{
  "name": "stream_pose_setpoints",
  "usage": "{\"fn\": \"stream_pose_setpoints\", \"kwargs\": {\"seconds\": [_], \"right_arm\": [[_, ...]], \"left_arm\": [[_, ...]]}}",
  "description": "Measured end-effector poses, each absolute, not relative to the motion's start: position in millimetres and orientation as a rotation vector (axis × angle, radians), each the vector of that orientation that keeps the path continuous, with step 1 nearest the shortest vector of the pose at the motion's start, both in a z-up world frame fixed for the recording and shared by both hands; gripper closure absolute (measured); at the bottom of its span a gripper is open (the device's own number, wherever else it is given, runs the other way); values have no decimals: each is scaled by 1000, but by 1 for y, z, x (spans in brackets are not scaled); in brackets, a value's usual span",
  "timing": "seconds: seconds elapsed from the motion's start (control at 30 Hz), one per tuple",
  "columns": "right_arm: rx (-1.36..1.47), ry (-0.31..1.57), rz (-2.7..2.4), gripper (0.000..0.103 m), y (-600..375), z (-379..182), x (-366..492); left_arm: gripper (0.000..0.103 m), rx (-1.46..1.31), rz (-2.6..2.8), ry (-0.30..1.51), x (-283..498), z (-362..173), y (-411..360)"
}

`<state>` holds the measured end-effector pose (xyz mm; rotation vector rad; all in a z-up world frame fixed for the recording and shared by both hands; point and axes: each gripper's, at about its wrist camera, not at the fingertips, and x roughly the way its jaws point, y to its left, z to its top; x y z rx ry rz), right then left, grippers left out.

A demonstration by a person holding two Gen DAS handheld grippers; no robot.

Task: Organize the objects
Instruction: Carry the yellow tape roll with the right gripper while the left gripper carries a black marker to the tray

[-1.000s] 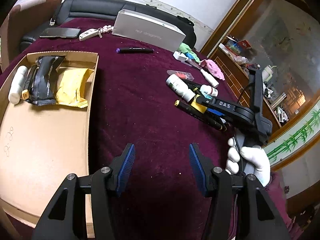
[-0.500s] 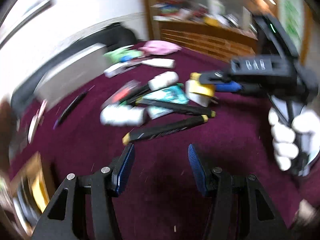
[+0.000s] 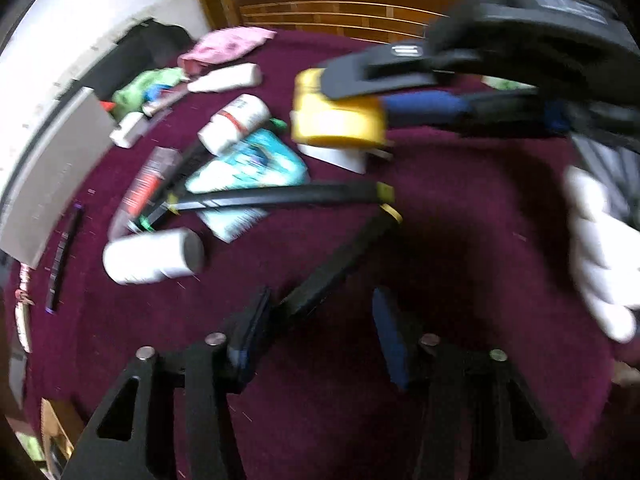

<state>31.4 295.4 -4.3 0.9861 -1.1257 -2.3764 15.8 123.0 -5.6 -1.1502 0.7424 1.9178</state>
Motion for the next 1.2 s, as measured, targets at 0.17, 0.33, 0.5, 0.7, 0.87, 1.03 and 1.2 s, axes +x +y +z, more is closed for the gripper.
{"fn": "stream_pose_setpoints", "kwargs": {"seconds": [0.17, 0.33, 0.5, 0.7, 0.87, 1.03, 1.2], "right_arm": [[1006, -1103, -2363, 65, 289, -7, 31], [1014, -1116, -2368, 65, 291, -11, 30], [1031, -1108, -2367, 65, 291, -14, 28], [1059, -1087, -2363, 65, 287, -18, 26], [1058, -1021, -2358, 65, 275, -16, 26], [1058, -925, -2362, 65, 257, -11, 28], [1091, -847, -2301, 65, 218, -1, 35]], "left_arm": [[64, -1167, 1904, 783, 31, -11, 131], [62, -1018, 1958, 897, 50, -17, 144], [86, -1034, 2028, 782, 62, -16, 137], [92, -1137, 2100, 470, 76, -3, 88], [92, -1085, 2229, 202, 97, 25, 27], [91, -1028, 2368, -70, 113, 43, -51], [91, -1041, 2531, -193, 119, 51, -130]]}}
